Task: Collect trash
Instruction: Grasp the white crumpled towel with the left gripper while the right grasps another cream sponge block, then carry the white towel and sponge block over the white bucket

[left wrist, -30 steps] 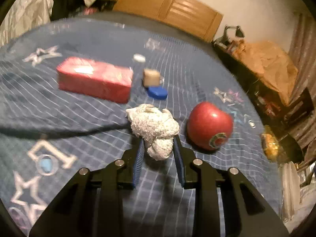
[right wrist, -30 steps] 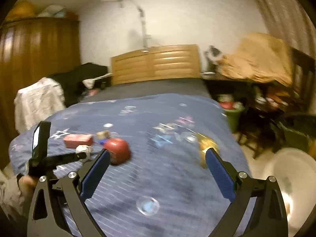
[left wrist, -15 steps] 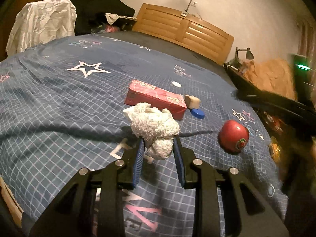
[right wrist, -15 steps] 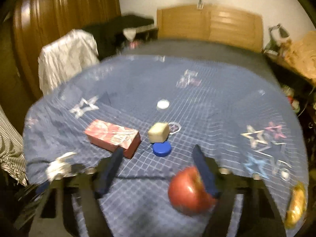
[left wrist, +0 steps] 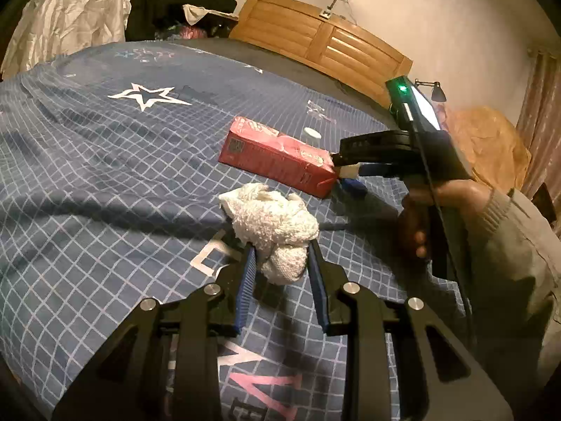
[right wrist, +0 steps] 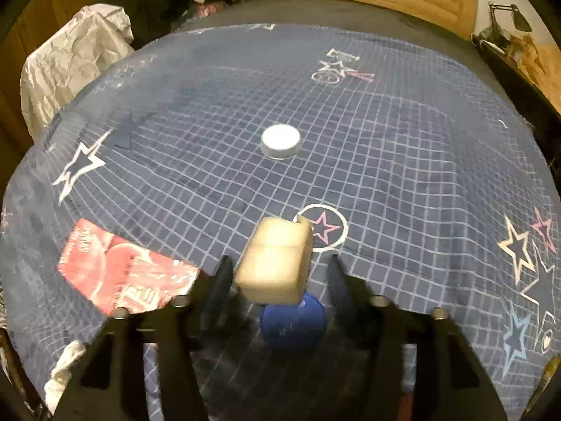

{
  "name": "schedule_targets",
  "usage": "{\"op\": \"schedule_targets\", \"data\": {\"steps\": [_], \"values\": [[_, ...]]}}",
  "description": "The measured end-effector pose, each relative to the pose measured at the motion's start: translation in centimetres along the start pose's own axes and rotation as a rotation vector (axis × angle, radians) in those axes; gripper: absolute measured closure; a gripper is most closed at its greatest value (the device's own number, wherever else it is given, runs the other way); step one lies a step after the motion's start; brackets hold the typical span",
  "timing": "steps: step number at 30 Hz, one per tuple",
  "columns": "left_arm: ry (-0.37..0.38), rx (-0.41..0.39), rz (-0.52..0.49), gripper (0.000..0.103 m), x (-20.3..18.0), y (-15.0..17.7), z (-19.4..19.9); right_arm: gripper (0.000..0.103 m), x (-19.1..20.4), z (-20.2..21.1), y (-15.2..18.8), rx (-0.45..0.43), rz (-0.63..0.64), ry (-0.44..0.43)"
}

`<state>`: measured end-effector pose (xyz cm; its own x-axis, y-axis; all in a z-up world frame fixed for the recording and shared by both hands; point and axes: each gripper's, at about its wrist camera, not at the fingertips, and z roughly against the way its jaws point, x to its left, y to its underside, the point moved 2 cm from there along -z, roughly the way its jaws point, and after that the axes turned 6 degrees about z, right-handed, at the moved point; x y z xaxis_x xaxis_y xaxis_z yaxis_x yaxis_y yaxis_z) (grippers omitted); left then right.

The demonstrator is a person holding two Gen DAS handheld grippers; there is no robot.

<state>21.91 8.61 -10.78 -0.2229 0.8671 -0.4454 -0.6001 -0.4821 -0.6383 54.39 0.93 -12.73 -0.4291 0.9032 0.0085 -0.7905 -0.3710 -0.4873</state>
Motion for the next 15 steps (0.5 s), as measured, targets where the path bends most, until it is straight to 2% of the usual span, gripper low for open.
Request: {"op": "schedule_targets", "data": {"steps": [1,4,7,8,9,11,13,15], "values": [[-0.003,0.002,-0.005,0.075,0.0,0.1,0.0,0.069,0.0,0.0,0.2,-0.007,0.006,0.01],[-0.007,0.01,-0.019,0.075,-0.2,0.3,-0.2,0.071,-0.4,3.0,0.6,-0.114,0.003,0.005],[0.009,0.021,-0.062,0.075,-0.8,0.5,0.1,0.071,-0.9,10.3,3.6,-0.256,-0.038,-0.07],[0.019,0.023,-0.082,0.075,-1.1,0.6,0.4,0.071,-0.9,13.5,6.1,-0.306,-0.046,-0.11],[0.035,0.028,-0.104,0.075,-1.5,0.8,0.7,0.071,-0.9,16.2,8.8,-0.338,-0.047,-0.11],[0.074,0.052,-0.173,0.075,-2.7,1.4,1.3,0.071,-0.7,20.7,15.3,-0.385,-0.042,-0.064],[0.098,0.068,-0.234,0.075,-3.8,2.3,2.0,0.071,-1.2,23.1,21.7,-0.387,-0.075,-0.006],[0.112,0.088,-0.302,0.074,-4.9,3.5,2.5,0.07,-2.3,23.3,27.9,-0.328,-0.169,0.025]]}}
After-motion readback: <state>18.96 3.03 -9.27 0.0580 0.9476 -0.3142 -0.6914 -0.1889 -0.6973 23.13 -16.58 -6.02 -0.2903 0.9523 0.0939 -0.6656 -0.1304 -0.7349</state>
